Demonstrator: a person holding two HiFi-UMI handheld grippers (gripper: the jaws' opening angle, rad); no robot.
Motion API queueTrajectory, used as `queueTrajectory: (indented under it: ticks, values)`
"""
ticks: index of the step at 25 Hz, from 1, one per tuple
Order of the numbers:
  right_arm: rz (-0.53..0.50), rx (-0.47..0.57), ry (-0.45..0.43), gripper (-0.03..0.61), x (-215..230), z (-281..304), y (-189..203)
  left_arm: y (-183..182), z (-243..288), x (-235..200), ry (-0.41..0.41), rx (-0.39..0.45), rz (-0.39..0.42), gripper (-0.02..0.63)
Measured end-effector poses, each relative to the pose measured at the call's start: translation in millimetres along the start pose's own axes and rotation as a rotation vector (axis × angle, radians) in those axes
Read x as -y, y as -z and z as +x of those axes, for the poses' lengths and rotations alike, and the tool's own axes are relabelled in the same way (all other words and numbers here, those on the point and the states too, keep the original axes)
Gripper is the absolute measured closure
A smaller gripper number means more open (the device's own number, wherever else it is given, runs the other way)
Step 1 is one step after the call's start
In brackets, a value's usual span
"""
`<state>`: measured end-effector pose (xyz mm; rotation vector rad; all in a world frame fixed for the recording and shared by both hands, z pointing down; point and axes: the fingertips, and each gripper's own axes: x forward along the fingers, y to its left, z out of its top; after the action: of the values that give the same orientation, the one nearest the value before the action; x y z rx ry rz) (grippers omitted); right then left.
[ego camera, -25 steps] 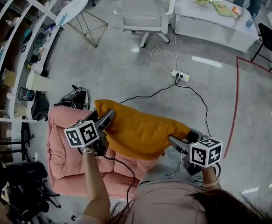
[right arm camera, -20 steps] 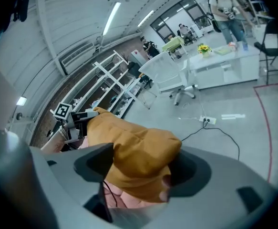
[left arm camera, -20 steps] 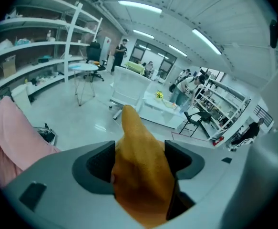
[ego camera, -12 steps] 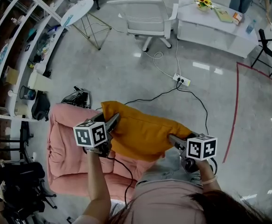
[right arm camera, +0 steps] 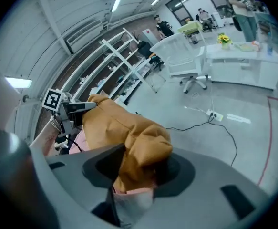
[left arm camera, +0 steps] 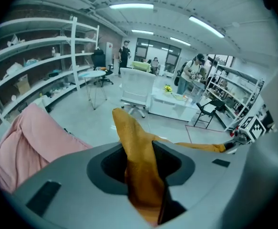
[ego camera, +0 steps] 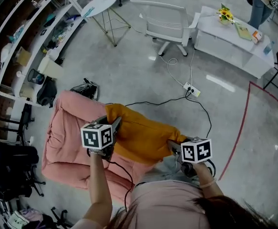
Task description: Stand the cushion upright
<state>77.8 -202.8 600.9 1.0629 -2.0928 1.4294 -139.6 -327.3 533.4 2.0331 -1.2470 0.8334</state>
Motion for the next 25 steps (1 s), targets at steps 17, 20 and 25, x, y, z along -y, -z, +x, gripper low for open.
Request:
queueTrajectory:
  ticks: [17,20,25]
  values:
    - [-0.192,-0.283,-0.125,0.422,9,2,-1,35,-58,27,-0.274,0.074,-0.156,0.469]
    - [-0.237,-0.329,-0.151,0.422,10,3,1,43,-67,31,-0.326,0.086,-0.202,0.471]
    - [-0.330,-0.408,-0.193,0.424,4,9,5,61,-85,32,-0.405,0.105,-0.284,0.477]
